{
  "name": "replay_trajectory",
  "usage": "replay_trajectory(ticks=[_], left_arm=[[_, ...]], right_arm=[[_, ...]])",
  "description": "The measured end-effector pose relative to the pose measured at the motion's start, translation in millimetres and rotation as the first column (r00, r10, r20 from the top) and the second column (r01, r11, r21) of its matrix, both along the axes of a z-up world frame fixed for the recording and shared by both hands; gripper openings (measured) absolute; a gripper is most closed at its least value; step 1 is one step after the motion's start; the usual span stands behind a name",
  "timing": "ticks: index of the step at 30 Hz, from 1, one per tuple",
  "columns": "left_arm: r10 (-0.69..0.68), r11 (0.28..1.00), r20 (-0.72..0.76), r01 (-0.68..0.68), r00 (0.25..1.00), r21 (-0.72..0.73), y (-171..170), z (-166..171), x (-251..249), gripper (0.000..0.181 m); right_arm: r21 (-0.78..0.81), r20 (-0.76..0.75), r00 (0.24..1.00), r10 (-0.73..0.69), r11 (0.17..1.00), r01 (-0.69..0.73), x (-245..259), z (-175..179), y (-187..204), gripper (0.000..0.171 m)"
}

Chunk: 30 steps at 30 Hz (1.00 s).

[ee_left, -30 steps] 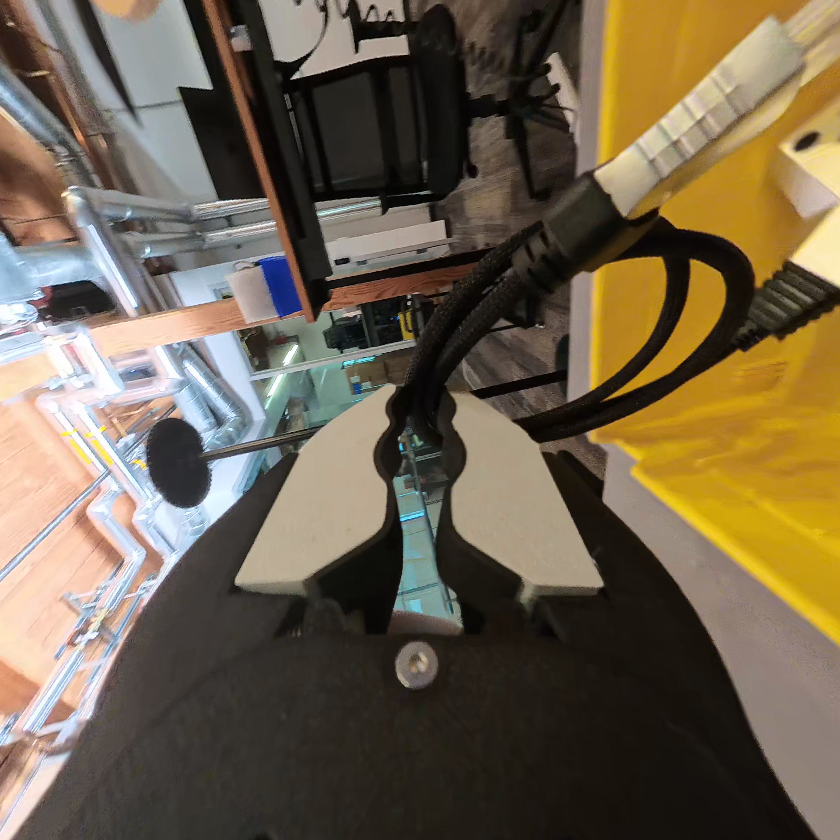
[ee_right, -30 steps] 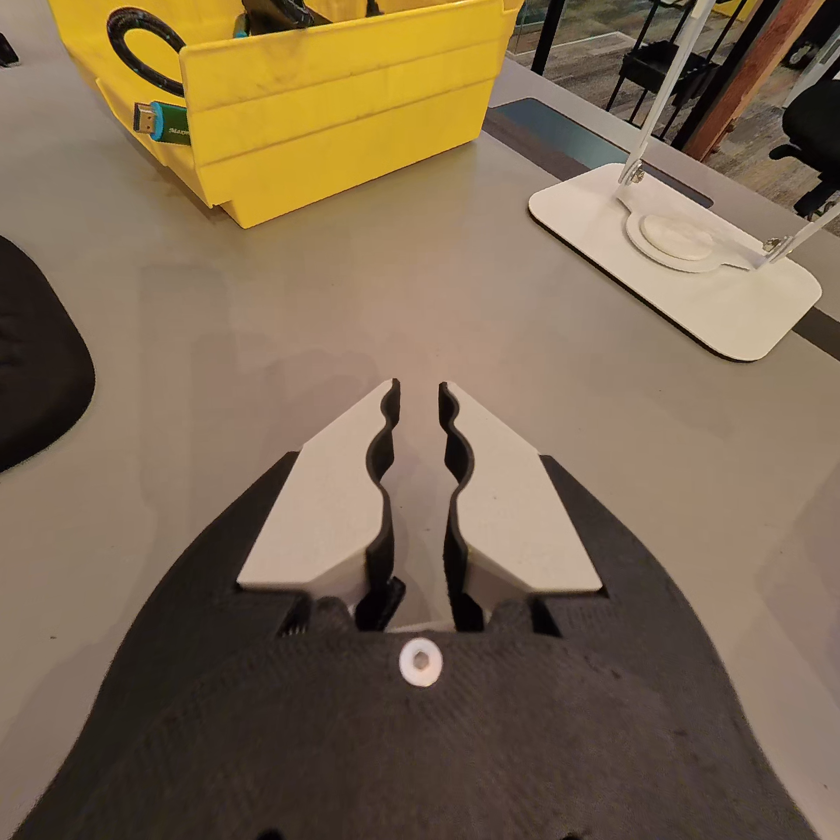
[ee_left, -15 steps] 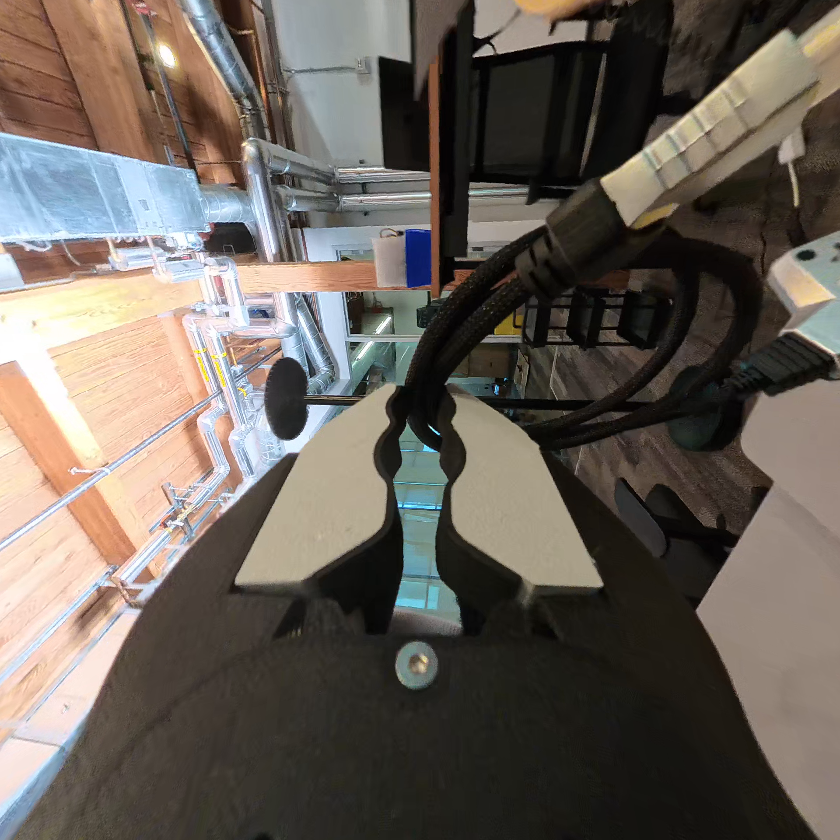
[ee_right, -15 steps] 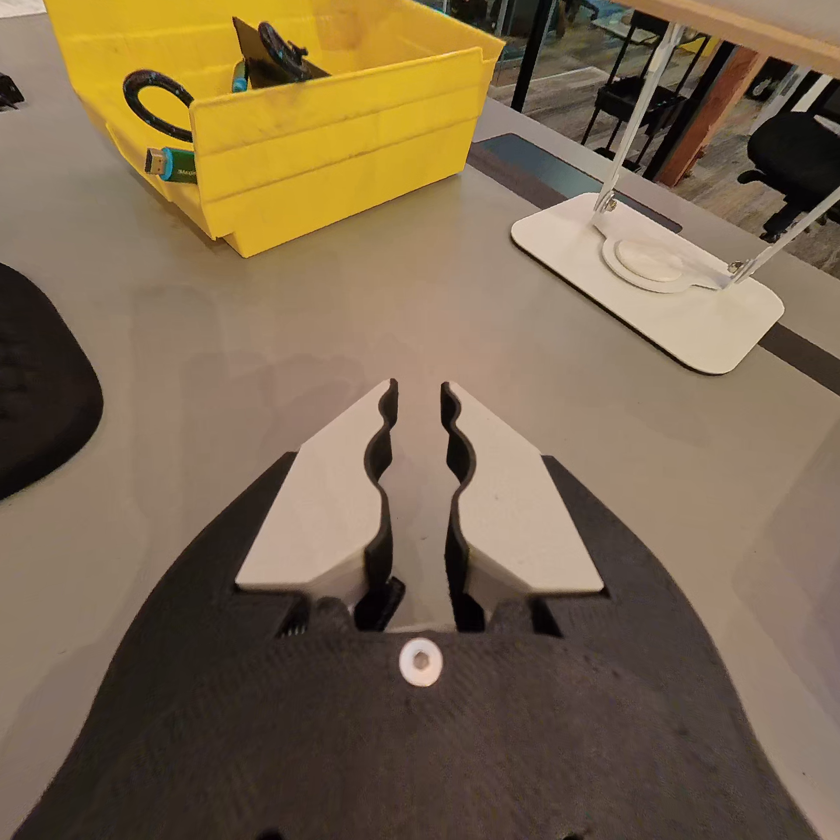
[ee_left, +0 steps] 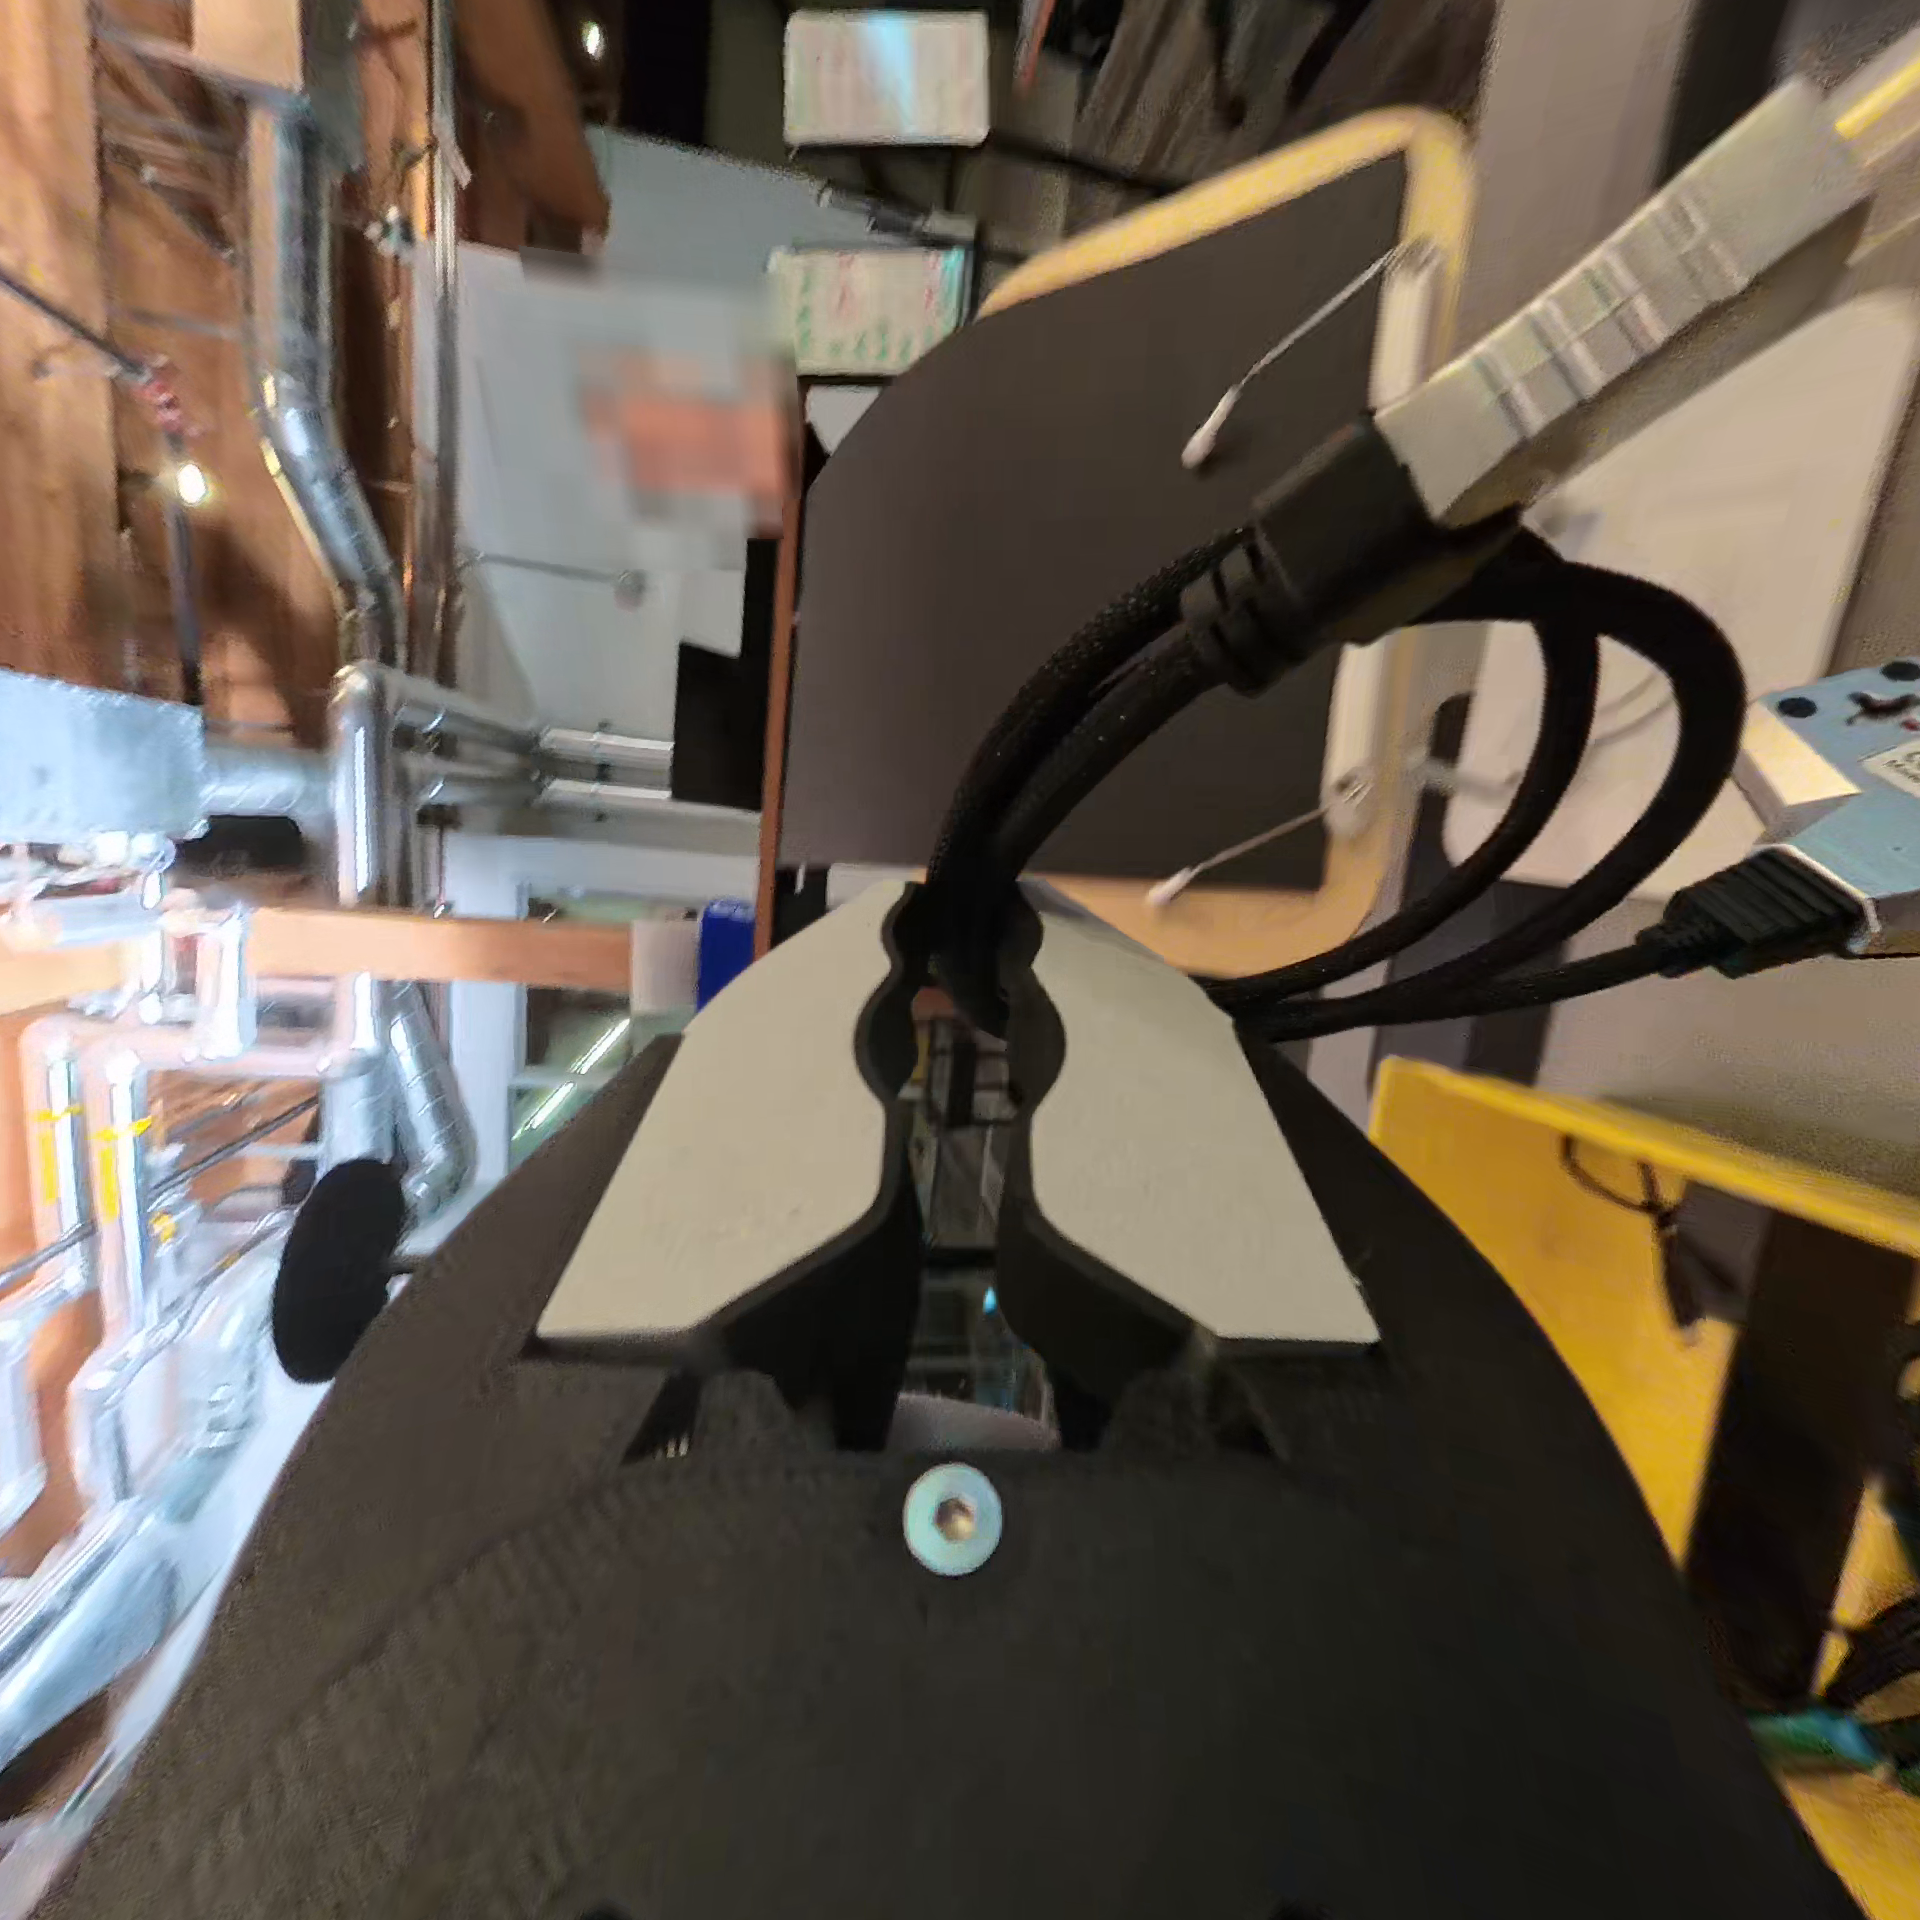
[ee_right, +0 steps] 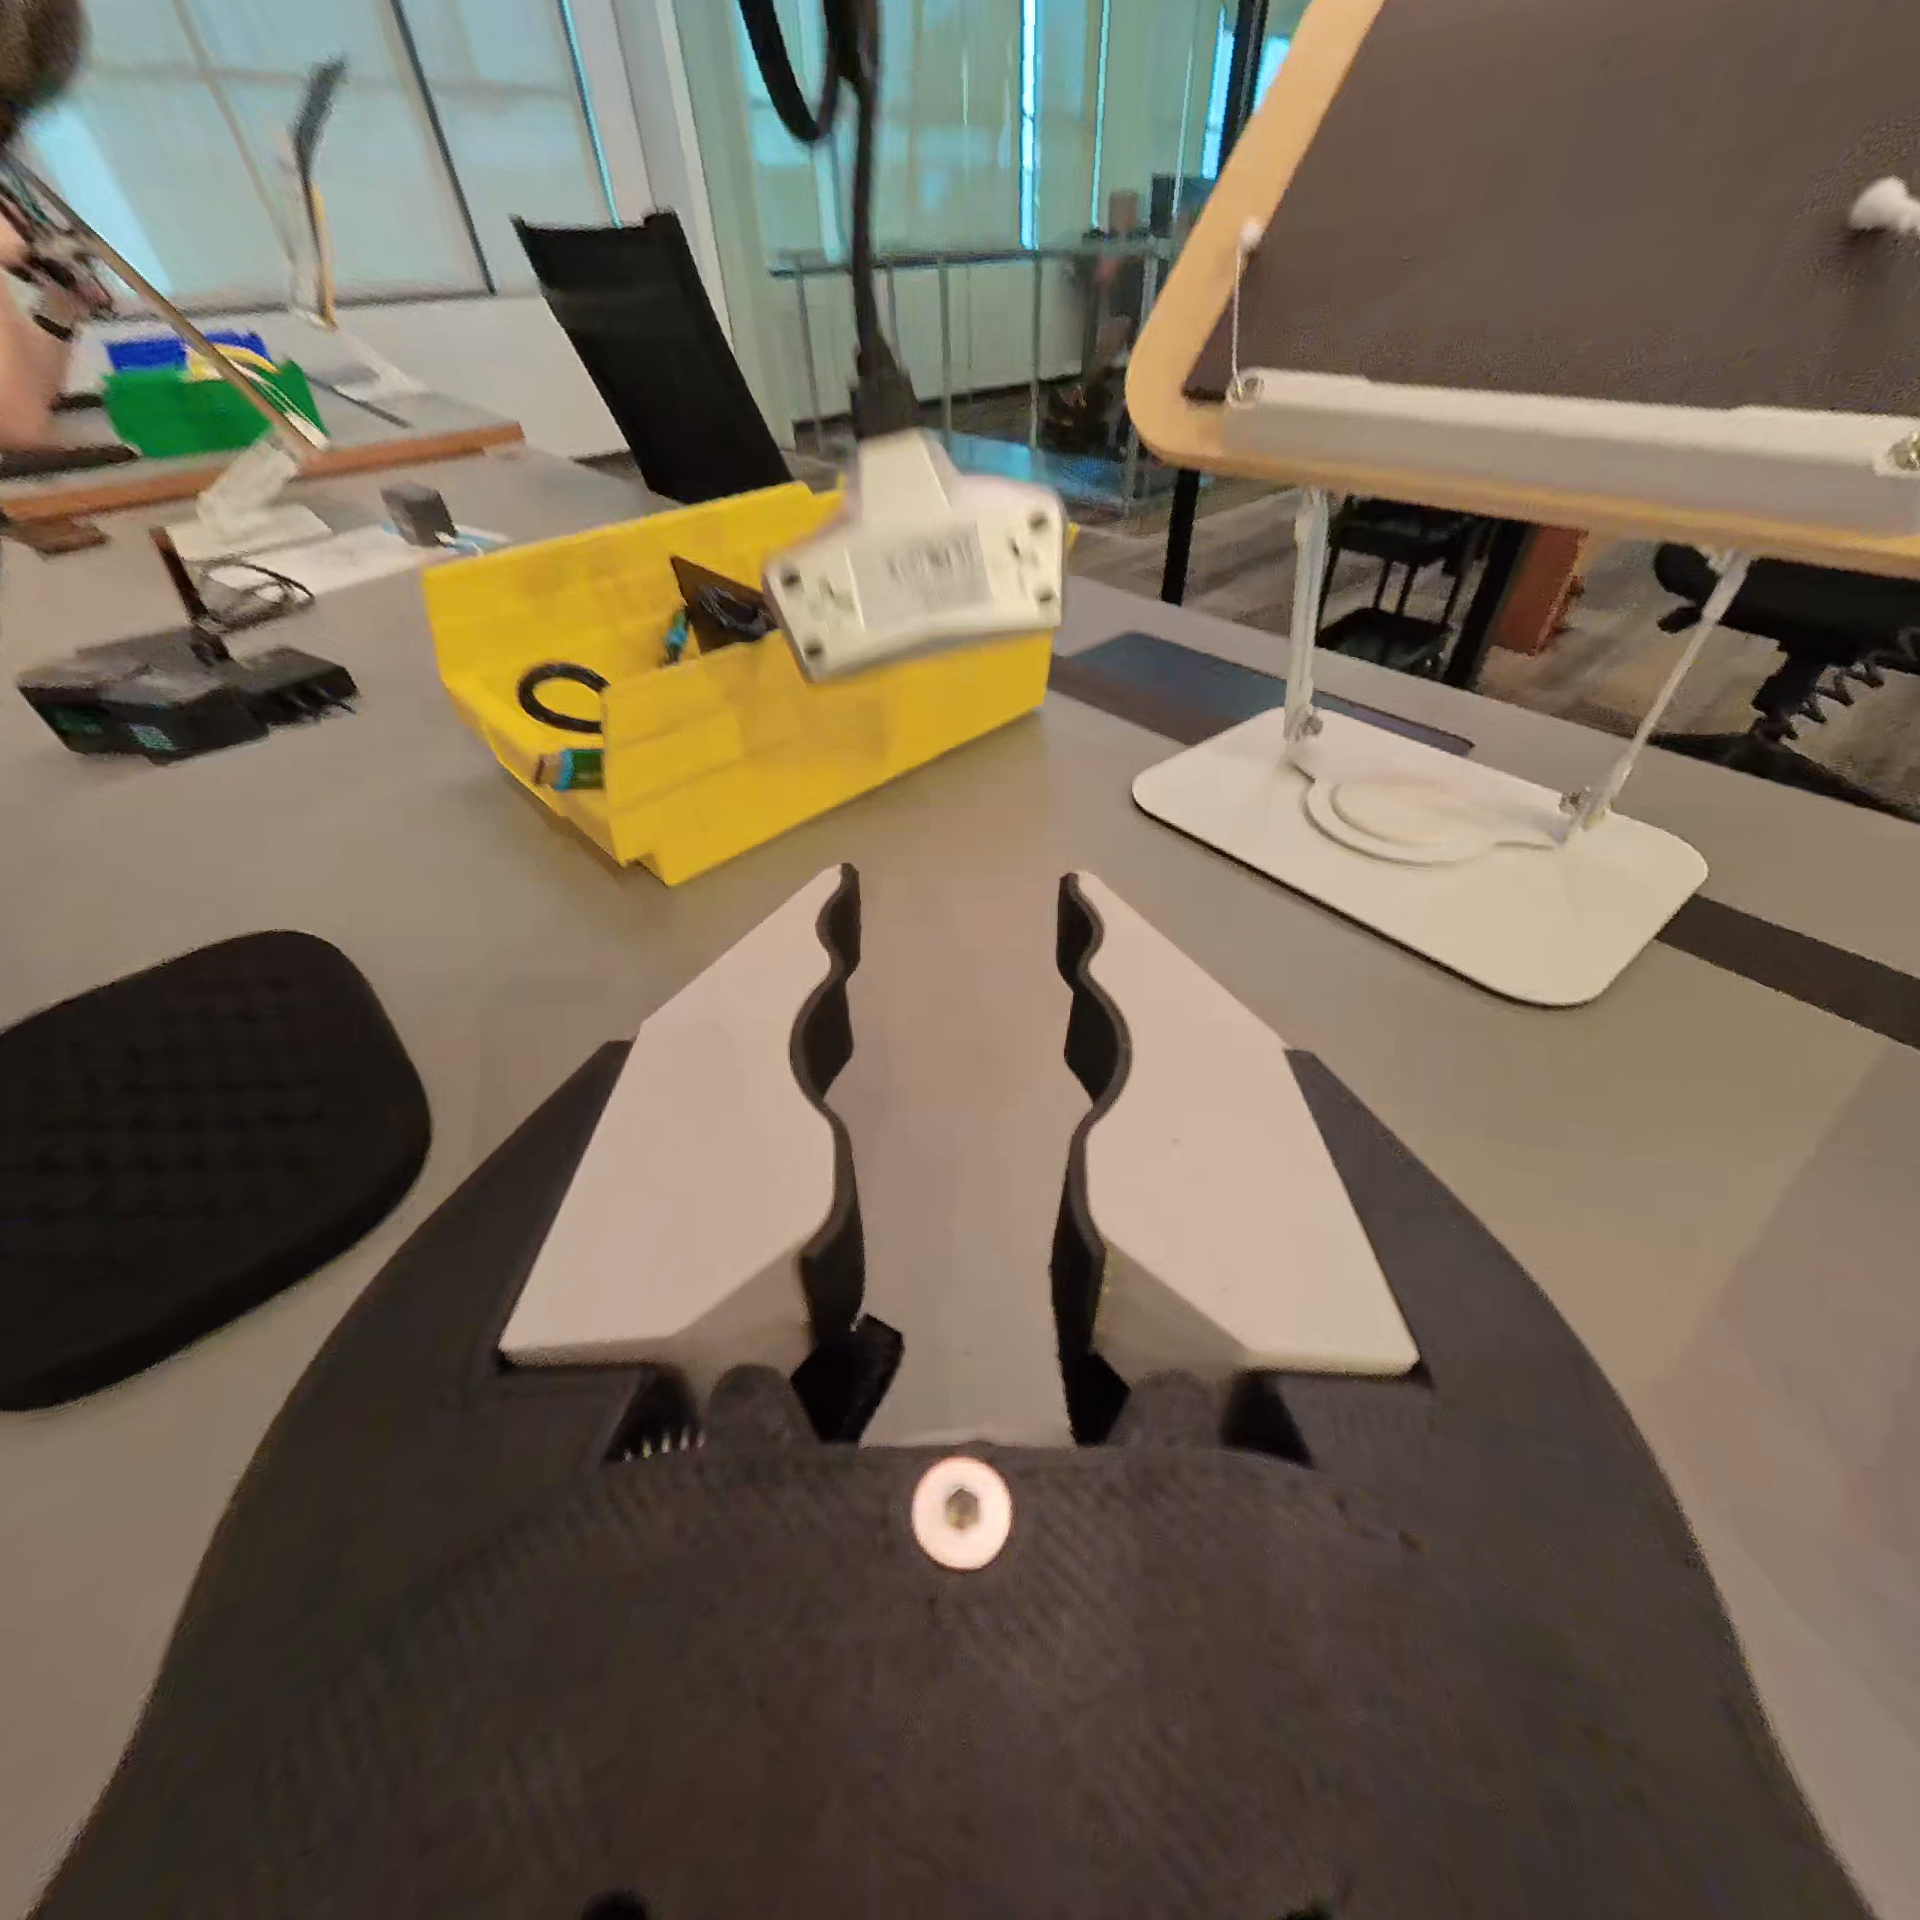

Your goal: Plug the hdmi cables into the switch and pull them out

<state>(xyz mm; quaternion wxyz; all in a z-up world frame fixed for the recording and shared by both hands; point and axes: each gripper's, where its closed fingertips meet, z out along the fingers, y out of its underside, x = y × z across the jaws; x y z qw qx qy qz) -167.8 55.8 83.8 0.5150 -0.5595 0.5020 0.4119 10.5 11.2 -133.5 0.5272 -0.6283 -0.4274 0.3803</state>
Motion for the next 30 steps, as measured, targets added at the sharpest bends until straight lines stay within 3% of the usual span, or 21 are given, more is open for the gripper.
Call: replay_trajectory(ticks=[8, 12, 14, 15, 20, 23, 25, 27, 30], left_arm=[[-0.208, 0.974, -0.040, 0.203, 0.977, -0.100, -18.0, -52.8, 151.1, 0.013], [-0.280, 0.951, -0.016, 0.276, 0.960, -0.137, -29.3, -65.1, 203.2, 0.013], [-0.302, 0.940, -0.001, 0.298, 0.953, -0.164, -33.9, -67.6, 219.1, 0.013], [-0.308, 0.940, -0.011, 0.302, 0.951, -0.159, -34.8, -66.2, 223.9, 0.013], [-0.318, 0.937, -0.022, 0.311, 0.948, -0.157, -34.1, -57.7, 233.0, 0.013], [-0.324, 0.932, -0.009, 0.318, 0.946, -0.172, -34.7, -53.6, 239.2, 0.015], [-0.345, 0.926, 0.027, 0.345, 0.938, -0.153, -38.1, -47.8, 248.6, 0.028], [-0.347, 0.924, 0.066, 0.353, 0.935, -0.147, -42.7, -42.6, 254.6, 0.059], [-0.360, 0.911, 0.156, 0.382, 0.920, -0.154, -56.1, -31.0, 256.3, 0.079]], right_arm=[[-0.006, 0.074, 0.997, -0.022, 1.000, 0.023, 1.0, -8.4, 4.0, 0.056], [0.007, 0.137, 0.989, -0.061, 0.998, 0.060, 5.6, -19.5, 12.5, 0.057], [0.020, 0.194, 0.976, -0.094, 0.996, 0.092, 11.6, -29.1, 19.7, 0.041], [0.023, 0.208, 0.974, -0.090, 0.996, 0.087, 14.1, -31.7, 20.7, 0.017], [0.002, 0.155, 0.986, -0.060, 0.998, 0.060, 17.8, -21.2, 20.8, 0.015], [-0.108, 0.027, 1.000, 0.001, 0.994, 0.002, 11.8, -11.7, 13.3, 0.014], [-0.177, -0.080, 0.996, 0.036, 0.983, -0.050, 9.4, -0.9, 8.7, 0.015], [-0.237, -0.189, 0.981, 0.047, 0.967, -0.092, 11.5, 10.7, 7.9, 0.014], [-0.311, -0.340, 0.939, 0.042, 0.938, -0.155, 20.7, 25.3, 11.9, 0.014]])
